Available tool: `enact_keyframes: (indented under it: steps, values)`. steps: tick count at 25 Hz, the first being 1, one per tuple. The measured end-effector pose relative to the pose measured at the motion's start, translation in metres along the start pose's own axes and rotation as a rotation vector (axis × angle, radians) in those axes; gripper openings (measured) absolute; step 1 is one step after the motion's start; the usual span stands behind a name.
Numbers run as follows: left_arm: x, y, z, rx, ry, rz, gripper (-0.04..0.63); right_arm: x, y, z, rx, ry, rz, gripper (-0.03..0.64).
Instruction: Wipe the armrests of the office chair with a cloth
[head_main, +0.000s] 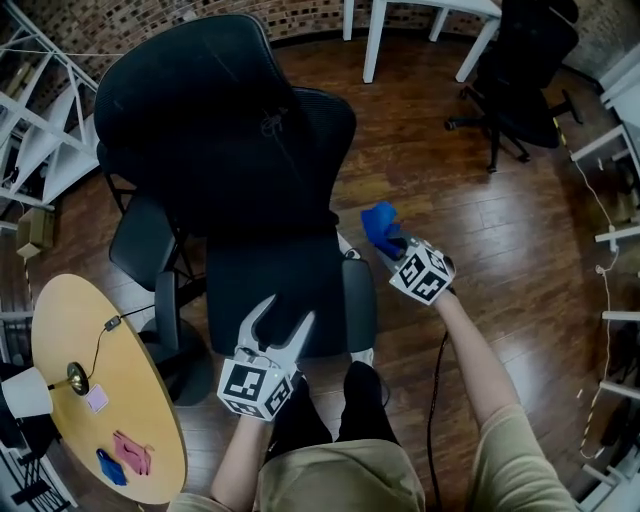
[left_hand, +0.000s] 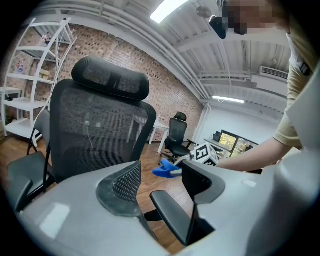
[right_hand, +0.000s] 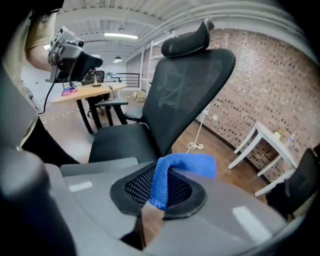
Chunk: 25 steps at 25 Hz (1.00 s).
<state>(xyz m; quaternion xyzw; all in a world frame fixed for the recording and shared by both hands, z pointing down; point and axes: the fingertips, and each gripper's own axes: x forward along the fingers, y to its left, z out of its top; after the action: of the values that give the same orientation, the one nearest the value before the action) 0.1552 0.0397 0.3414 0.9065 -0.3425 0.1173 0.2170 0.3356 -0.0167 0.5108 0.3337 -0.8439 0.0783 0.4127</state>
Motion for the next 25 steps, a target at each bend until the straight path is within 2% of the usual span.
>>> enact_keyframes:
  steps: [2, 4, 6, 8, 14, 18, 21, 23, 25]
  values:
    - [0.0, 0.001, -0.004, 0.005, -0.003, 0.0, 0.242, 0.027, 0.023, -0.013, -0.016, 0.04, 0.114, 0.032]
    - [-0.001, 0.003, -0.007, 0.003, -0.004, 0.002, 0.243, 0.042, 0.052, -0.032, -0.05, 0.089, 0.167, 0.032]
    - [-0.003, 0.004, -0.008, -0.006, 0.0, 0.009, 0.242, 0.04, 0.073, -0.047, -0.048, 0.097, 0.122, 0.032]
    - [-0.003, 0.004, -0.008, -0.009, 0.003, 0.007, 0.242, 0.025, 0.096, -0.057, 0.004, 0.08, 0.094, 0.032]
    - [-0.004, 0.004, -0.017, -0.021, 0.014, -0.011, 0.242, -0.019, 0.21, -0.084, 0.104, 0.096, 0.17, 0.032]
    - [-0.003, -0.001, -0.017, -0.026, 0.021, -0.027, 0.242, -0.029, 0.268, -0.076, 0.195, 0.086, 0.207, 0.032]
    - [0.0, -0.008, -0.015, -0.028, 0.017, -0.038, 0.242, -0.034, 0.269, -0.065, 0.25, 0.062, 0.212, 0.031]
    - [0.0, -0.011, -0.011, -0.028, 0.014, -0.044, 0.242, -0.042, 0.236, -0.057, 0.292, 0.033, 0.169, 0.031]
    - [-0.004, -0.01, -0.008, -0.029, 0.006, -0.044, 0.242, -0.049, 0.18, -0.039, 0.303, -0.01, 0.086, 0.031]
